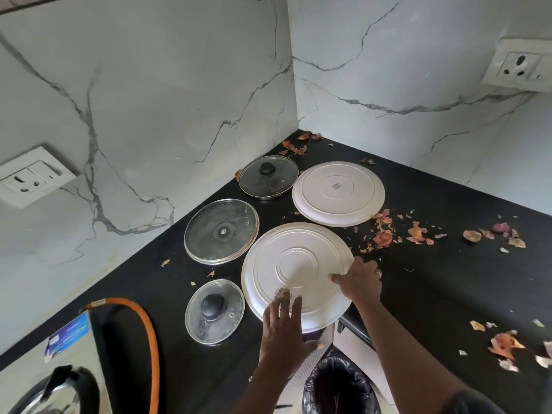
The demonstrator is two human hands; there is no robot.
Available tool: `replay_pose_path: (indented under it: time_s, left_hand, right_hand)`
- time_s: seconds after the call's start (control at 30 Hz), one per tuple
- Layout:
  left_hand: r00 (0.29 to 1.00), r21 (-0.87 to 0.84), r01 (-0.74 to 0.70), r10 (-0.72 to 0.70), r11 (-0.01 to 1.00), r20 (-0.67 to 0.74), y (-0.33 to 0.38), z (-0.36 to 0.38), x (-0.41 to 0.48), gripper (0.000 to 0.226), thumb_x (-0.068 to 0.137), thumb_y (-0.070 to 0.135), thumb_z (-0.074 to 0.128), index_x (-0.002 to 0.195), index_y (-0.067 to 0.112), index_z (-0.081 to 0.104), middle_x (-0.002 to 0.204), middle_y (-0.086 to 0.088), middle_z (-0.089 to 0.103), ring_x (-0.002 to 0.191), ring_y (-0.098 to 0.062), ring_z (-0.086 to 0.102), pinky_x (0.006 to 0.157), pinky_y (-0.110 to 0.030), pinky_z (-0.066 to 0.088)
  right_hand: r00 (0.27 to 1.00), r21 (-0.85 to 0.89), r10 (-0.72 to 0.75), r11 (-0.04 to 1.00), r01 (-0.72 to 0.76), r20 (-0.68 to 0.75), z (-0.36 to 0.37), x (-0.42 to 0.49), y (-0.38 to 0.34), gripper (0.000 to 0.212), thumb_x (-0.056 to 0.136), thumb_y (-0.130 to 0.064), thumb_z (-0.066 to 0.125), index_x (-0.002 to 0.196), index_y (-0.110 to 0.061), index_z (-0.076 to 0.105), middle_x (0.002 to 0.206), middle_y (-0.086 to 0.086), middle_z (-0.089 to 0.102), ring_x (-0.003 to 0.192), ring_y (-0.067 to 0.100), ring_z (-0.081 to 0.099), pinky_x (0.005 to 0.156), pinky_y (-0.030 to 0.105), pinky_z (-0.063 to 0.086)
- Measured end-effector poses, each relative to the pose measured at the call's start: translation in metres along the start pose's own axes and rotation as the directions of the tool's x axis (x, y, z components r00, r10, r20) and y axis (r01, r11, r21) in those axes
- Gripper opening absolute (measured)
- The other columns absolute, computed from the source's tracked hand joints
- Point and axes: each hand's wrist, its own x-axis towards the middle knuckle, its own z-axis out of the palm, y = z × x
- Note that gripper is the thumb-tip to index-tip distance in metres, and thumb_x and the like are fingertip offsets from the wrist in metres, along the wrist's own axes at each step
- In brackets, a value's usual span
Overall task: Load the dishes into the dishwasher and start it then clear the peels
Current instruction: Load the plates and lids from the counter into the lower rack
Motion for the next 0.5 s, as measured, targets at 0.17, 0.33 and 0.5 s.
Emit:
replay_pose_path:
  time_s: [0.17, 0.33, 0.5]
  left_hand:
    - [0.999, 0.101, -0.039, 0.039, 0.994, 0.008, 0.008, 0.013, 0.009, 0.111, 0.049, 0.071, 0.083, 0.137, 0.009, 0.056, 0.143, -0.026, 0.051, 0.132, -0.046, 0.05, 0.104, -0.064, 0.043]
    - [0.999, 0.158, -0.03, 0.025, 0.987, 0.032, 0.021, 0.015, 0.015, 0.095, 0.055, 0.06, 0.085, 0.132, 0.008, 0.06, 0.138, -0.031, 0.053, 0.125, -0.052, 0.054, 0.102, -0.067, 0.044]
    - [0.997, 0.242, -0.075, 0.067, 0.967, 0.042, 0.024, 0.017, 0.015, 0.083, 0.056, 0.052, 0.087, 0.121, 0.007, 0.065, 0.128, -0.033, 0.06, 0.11, -0.053, 0.063, 0.088, -0.063, 0.054]
  right_hand:
    - [0.999, -0.007, 0.036, 0.999, -0.036, 0.021, -0.005, -0.003, 0.0, 0.074, 0.076, -0.052, 0.082, 0.13, -0.017, 0.047, 0.131, 0.013, 0.043, 0.124, 0.033, 0.047, 0.101, 0.048, 0.049]
    - [0.999, 0.027, 0.045, 0.999, -0.045, -0.002, -0.004, -0.01, 0.005, 0.071, 0.075, -0.05, 0.084, 0.128, -0.018, 0.05, 0.127, 0.011, 0.044, 0.12, 0.033, 0.049, 0.098, 0.05, 0.051]
    - [0.997, 0.098, 0.072, 0.993, -0.073, 0.009, -0.007, -0.017, 0.008, 0.07, 0.077, -0.048, 0.082, 0.131, -0.019, 0.048, 0.128, 0.011, 0.044, 0.12, 0.033, 0.049, 0.095, 0.049, 0.053]
